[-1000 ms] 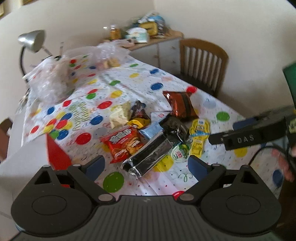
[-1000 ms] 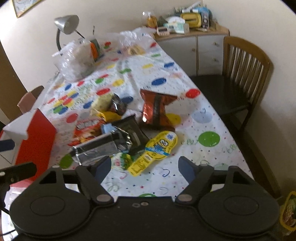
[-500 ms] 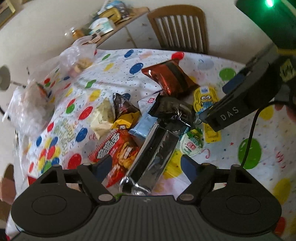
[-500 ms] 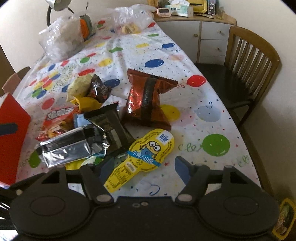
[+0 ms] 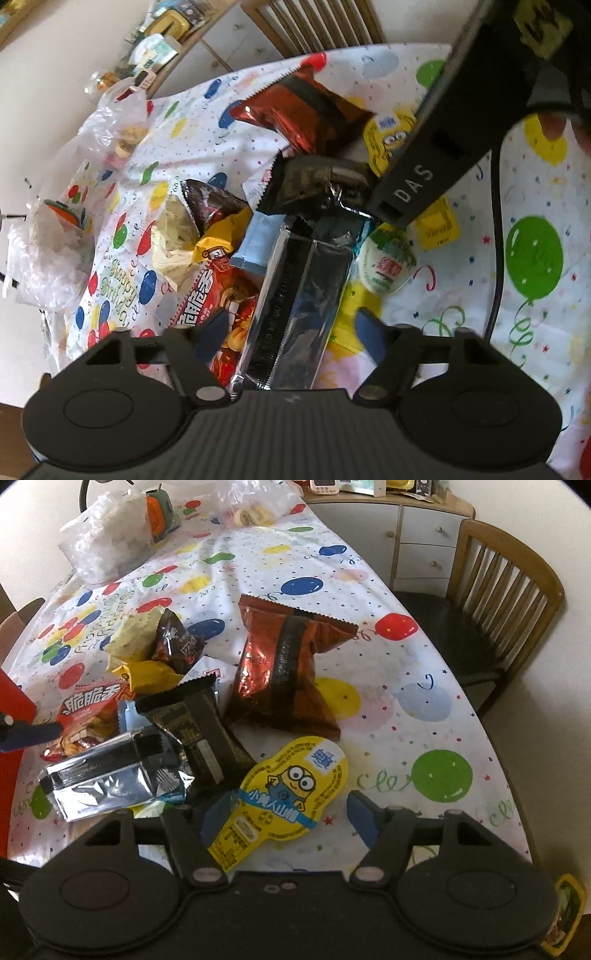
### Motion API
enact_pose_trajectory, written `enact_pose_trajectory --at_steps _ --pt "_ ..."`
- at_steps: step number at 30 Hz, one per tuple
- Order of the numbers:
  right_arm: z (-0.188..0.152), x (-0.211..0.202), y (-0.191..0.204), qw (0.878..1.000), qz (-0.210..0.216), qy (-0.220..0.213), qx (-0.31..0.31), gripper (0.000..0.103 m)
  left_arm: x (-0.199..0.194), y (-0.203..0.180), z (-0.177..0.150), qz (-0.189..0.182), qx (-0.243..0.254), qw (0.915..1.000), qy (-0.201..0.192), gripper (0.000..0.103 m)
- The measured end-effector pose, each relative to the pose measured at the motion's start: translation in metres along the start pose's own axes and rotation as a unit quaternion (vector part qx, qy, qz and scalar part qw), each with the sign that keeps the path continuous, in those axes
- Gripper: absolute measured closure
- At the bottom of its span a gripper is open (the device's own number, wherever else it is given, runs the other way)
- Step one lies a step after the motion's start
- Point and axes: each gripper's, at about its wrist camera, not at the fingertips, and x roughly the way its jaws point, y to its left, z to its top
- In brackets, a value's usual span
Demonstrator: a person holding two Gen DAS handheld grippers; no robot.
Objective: Organize snacks
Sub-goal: 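Reach the left tool to the silver foil bar while the right tool reaches the yellow Minion snack, then close the left tool on the silver foil bar while the right tool grasps the yellow Minion snack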
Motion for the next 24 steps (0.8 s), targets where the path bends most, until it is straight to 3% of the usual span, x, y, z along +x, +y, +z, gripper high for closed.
enact_pose_trajectory --at_steps 4,7,13,17,24 --pt "0.003 0.004 0.006 1.000 -0.005 0.004 -0.014 0.034 0.004 0.001 0.002 -0.002 0.002 1.0000 0.003 0.041" --pt "0.005 0.005 0.005 1.000 -0.008 0.006 -0.015 0.034 0.004 0.001 0.003 -0.008 -0.001 1.0000 0.005 0.053" --pt "0.008 0.005 -0.001 1.000 -0.002 0.004 -0.021 0.041 0.002 0.004 0.001 -0.010 -0.022 0.9997 0.007 0.057" --pt "0.005 0.002 -0.006 0.999 0.005 -0.003 -0.031 0.052 0.001 0.011 -0.001 -0.020 -0.055 0.9982 0.013 0.058" --pt "0.002 -0.005 -0.018 0.999 0.033 -0.002 -0.025 0.053 -0.002 0.027 -0.006 -0.047 -0.139 0.9887 0.033 0.059"
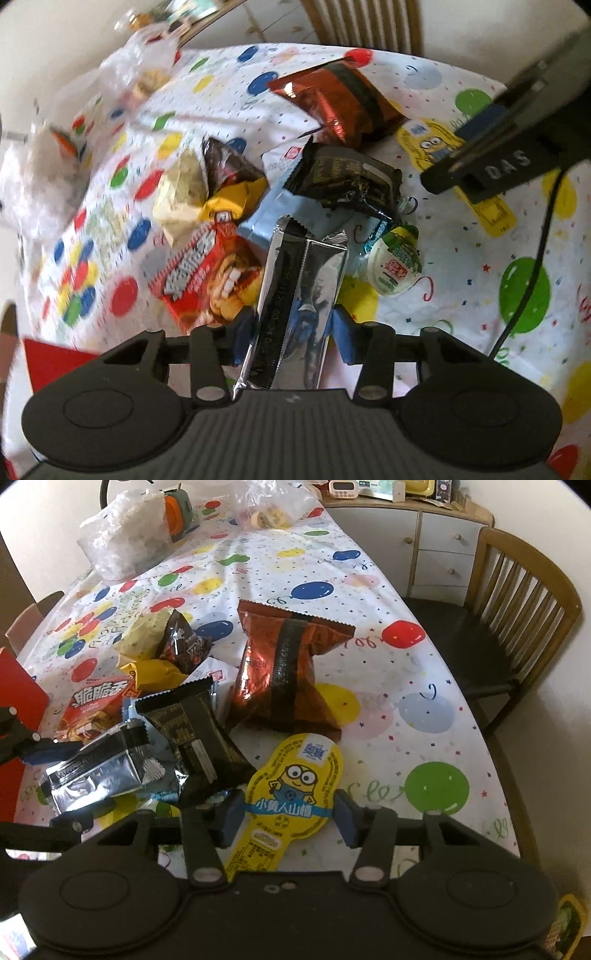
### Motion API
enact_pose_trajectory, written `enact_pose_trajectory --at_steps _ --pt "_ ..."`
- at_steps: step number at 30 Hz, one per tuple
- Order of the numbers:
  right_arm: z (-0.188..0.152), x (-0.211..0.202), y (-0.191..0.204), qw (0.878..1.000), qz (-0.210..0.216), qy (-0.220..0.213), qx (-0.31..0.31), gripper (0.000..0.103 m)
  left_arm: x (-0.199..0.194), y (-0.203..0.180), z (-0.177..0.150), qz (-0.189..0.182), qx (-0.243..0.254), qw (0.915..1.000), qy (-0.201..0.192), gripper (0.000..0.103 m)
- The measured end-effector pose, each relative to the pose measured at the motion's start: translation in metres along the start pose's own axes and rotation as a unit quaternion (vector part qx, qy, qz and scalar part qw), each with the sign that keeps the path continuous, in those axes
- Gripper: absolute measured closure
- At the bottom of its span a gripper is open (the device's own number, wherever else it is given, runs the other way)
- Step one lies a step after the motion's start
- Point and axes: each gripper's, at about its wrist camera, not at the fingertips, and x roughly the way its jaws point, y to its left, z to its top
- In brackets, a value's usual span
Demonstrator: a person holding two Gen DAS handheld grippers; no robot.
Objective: Organize snacks
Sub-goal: 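Close the left tool on the silver foil bar while the right tool grasps the yellow Minion snack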
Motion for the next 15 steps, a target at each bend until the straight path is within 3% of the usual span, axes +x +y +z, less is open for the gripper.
enact_pose_trajectory --at_steps 6,15 --pt "-0.003 -0.015 -0.004 1.000 0.024 -0.004 -0.001 0.053 -0.010 0.012 -0.010 -0.034 -0.086 0.9957 0.010 0.060" --pt "-0.006 -0.048 -0.005 0.998 0.065 -0.011 -0.017 0.053 -0.031 0.024 -0.032 -0.049 -0.211 0.9761 0.019 0.060"
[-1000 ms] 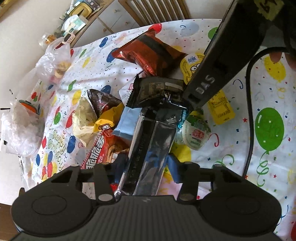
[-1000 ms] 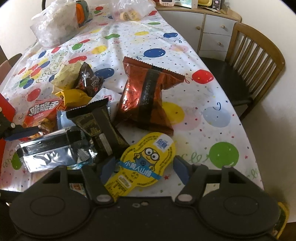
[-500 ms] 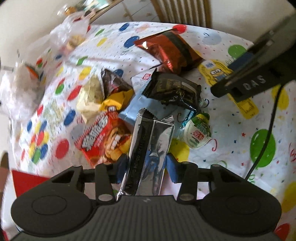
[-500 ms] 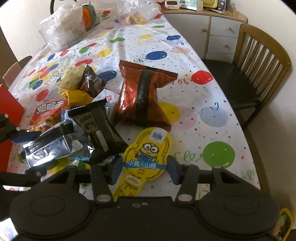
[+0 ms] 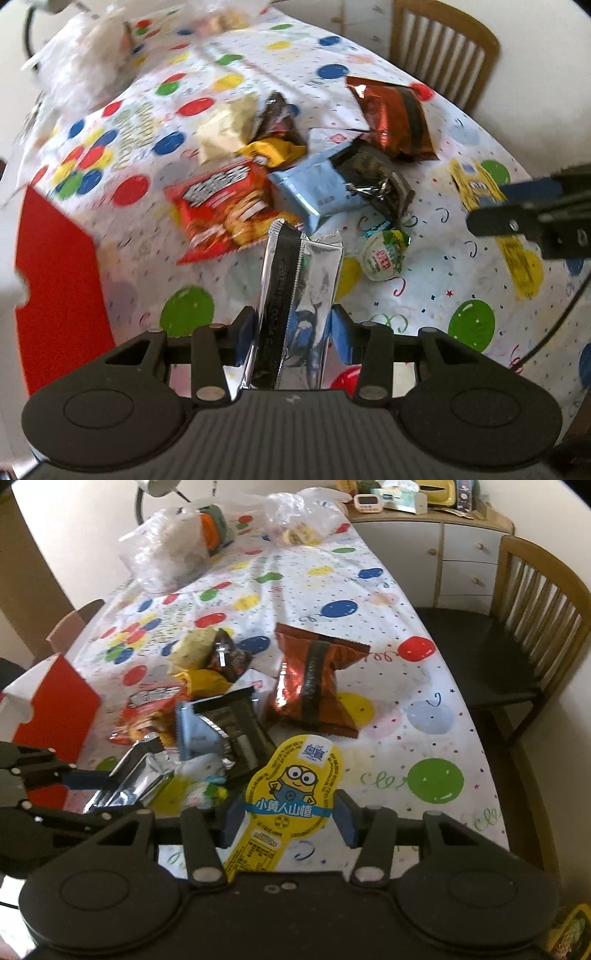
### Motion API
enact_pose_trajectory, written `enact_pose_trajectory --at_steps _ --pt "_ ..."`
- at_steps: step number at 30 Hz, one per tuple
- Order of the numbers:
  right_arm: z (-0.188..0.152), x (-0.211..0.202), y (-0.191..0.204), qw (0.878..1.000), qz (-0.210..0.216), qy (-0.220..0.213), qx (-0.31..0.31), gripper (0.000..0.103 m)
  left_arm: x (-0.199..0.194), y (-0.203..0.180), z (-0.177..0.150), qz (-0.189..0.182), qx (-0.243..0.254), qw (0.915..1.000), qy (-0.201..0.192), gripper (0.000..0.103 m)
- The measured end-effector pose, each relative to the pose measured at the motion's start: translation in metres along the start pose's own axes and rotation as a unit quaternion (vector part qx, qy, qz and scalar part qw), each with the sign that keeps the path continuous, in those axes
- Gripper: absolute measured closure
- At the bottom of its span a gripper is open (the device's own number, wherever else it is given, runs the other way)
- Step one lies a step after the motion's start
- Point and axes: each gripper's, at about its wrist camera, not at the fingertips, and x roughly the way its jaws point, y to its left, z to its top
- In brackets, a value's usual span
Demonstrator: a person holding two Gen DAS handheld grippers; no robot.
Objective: Organize snacks
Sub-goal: 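Close the left tool on the silver foil bar while the right tool grasps the yellow Minion snack, then carry both snacks into the red box and open both tools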
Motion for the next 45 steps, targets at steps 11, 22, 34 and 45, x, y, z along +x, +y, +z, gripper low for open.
enact_pose_trajectory --at_steps 11,22,34,45 --pt "-0.003 -0.028 0.030 0.998 0.046 -0.001 -0.052 0.053 -0.056 0.033 -0.030 0.000 -0.112 0.9932 -0.032 0.060" --pt "0.014 -0.054 0.092 0.991 0.057 -0.037 -0.112 0.053 -0.115 0.090 -0.052 -0.012 -0.156 0.9838 -0.088 0.060" --pt "0.032 -0.057 0.196 0.979 0.082 -0.067 -0.177 0.053 -0.154 0.182 -0.080 0.011 -0.208 0.9713 -0.114 0.060" --pt "0.049 -0.026 0.294 0.966 0.108 -0.069 -0.224 0.053 -0.156 0.272 -0.096 0.054 -0.251 0.9606 -0.107 0.060"
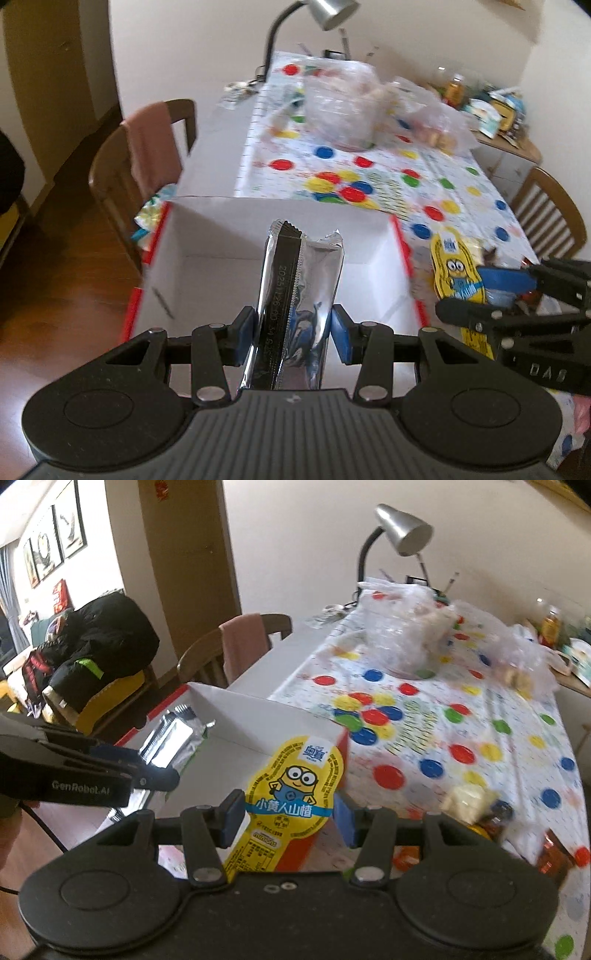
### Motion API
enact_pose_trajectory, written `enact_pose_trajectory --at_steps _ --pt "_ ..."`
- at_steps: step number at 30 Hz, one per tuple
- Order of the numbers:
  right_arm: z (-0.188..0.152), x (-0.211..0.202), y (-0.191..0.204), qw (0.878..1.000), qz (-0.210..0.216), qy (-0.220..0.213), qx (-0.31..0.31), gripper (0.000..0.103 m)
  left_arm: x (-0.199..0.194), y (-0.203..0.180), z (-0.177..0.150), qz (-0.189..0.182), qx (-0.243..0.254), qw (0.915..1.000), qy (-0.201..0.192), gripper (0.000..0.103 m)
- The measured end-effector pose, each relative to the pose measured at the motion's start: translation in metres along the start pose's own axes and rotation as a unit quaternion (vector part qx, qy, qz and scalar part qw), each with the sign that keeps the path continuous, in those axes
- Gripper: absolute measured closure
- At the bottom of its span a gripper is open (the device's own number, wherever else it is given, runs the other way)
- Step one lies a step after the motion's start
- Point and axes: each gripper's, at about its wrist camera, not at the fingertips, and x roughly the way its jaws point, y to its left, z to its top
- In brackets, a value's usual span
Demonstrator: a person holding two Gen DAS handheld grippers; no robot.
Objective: Organize snacks
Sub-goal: 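Carry both snacks into the red box and open both tools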
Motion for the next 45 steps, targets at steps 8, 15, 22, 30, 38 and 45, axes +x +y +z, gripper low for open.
enact_pose_trajectory --at_steps 8,15,22,30,38,45 --pt "0.021 0.051 0.030 1.000 0.005 0.023 -0.019 0.053 0.035 0.037 0.023 0.014 -0.006 0.9992 0.037 0.060" --pt "0.023 0.099 0.037 0.998 0.001 0.068 -0.011 0.053 0.081 0.054 0.028 0.030 0.000 0.9955 0.089 0.060" --pt "0.017 0.137 0.043 0.993 -0.005 0.117 -0.012 0.053 0.113 0.058 0.020 0.033 0.013 0.9905 0.133 0.060" --pt "0.009 0.164 0.054 0.986 -0.007 0.165 -0.022 0.053 0.133 0.053 0.006 0.035 0.043 0.9852 0.162 0.060" --pt "0.003 0.176 0.056 0.981 -0.010 0.195 -0.023 0.053 0.148 0.051 0.000 0.036 0.049 0.9801 0.189 0.060" --pt "0.001 0.183 0.056 0.978 -0.008 0.208 -0.021 0.053 0.152 0.052 -0.004 0.032 0.048 0.9796 0.193 0.059"
